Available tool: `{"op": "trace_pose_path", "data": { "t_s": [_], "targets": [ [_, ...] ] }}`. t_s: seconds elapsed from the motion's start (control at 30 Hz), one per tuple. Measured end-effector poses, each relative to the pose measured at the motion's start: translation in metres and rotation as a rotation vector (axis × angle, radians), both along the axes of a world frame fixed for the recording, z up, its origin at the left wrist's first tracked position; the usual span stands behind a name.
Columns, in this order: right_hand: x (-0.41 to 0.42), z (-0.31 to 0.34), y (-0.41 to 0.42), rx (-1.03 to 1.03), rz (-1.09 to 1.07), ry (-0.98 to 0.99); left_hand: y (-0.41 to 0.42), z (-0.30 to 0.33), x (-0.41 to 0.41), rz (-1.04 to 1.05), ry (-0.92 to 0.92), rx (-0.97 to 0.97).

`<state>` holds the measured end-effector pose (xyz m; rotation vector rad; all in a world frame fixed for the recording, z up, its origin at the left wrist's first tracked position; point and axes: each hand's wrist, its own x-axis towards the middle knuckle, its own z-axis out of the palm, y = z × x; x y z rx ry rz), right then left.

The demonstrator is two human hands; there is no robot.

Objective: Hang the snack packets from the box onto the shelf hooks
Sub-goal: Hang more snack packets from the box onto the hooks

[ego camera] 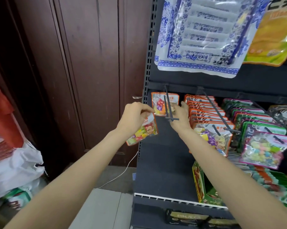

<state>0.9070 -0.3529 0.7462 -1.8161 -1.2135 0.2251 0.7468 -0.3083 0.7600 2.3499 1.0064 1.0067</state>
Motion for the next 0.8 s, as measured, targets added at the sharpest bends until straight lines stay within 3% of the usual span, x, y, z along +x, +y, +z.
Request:
{"op": "trace_pose_path", "data": {
  "t_s": [0.07, 0.2, 0.3, 0.43, 0.6, 0.8],
  "targets": [
    [0.0, -0.007, -0.021, 0.057, 0.006, -0.103, -0.005, -0.002, -0.003, -0.048, -0.04, -0.043],
    [-0.012, -0.02, -0.064, 0.11, 0.193, 0.11, -0.021, -0.004, 0.001, -0.155, -0.092, -0.112],
    [-0.019, -0.019, -0.082, 0.13, 0.281, 0.117, -0.034, -0.005, 0.008, -0.209, -0.173, -0.147],
    [-0.02, -0.019, -0.097, 0.155, 0.235, 0.112, -0.045, -0.016, 0.001, -0.228, -0.285, -0.287],
    [-0.02, -0.028, -0.112, 0.262, 0.181, 0.222, -0.045, -0.031, -0.021, -0.182, -0.233, -0.336],
    [-0.02, -0.027, -0.107, 0.372, 0.091, 0.238, -0.057, -0.026, -0.014, -0.127, -0.406, -0.352]
  ]
}}
